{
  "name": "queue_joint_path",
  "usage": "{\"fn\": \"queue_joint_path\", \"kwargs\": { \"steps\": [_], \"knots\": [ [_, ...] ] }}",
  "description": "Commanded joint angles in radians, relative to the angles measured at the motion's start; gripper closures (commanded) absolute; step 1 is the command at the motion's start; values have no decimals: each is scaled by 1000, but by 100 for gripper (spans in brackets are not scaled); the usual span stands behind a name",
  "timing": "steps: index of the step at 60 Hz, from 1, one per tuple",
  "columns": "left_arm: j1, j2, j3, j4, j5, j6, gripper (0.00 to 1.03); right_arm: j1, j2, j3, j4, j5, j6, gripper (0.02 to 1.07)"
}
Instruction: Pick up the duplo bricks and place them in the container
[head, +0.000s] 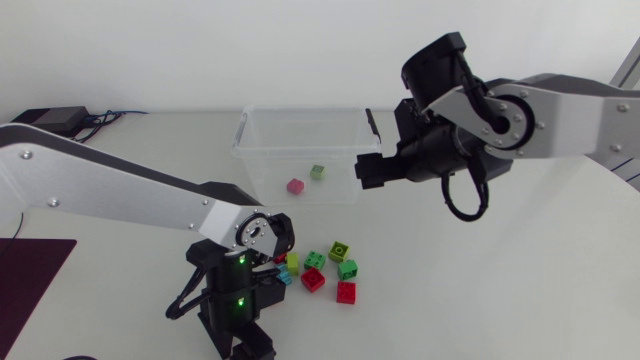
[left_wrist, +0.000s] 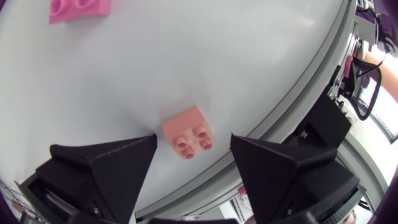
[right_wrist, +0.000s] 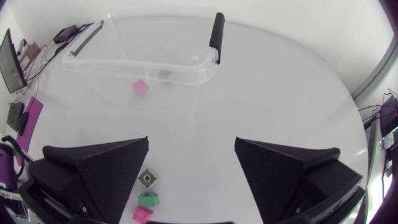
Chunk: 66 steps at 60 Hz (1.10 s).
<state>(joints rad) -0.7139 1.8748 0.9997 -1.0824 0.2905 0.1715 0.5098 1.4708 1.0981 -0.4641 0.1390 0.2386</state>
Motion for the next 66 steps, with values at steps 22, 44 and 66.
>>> {"fn": "queue_joint_path", "kwargs": {
  "steps": [22,44,66],
  "knots": [
    [-4,34,-33,18,-1,-4,96,27,-227,-331,2,-279,-433,7],
    [42,-181,116,-82,-24,46,96,13,-148,-478,-4,-473,-702,7],
    [218,-278,455,-2,-27,91,96,12,163,-379,81,-527,-817,7]
  ]
}}
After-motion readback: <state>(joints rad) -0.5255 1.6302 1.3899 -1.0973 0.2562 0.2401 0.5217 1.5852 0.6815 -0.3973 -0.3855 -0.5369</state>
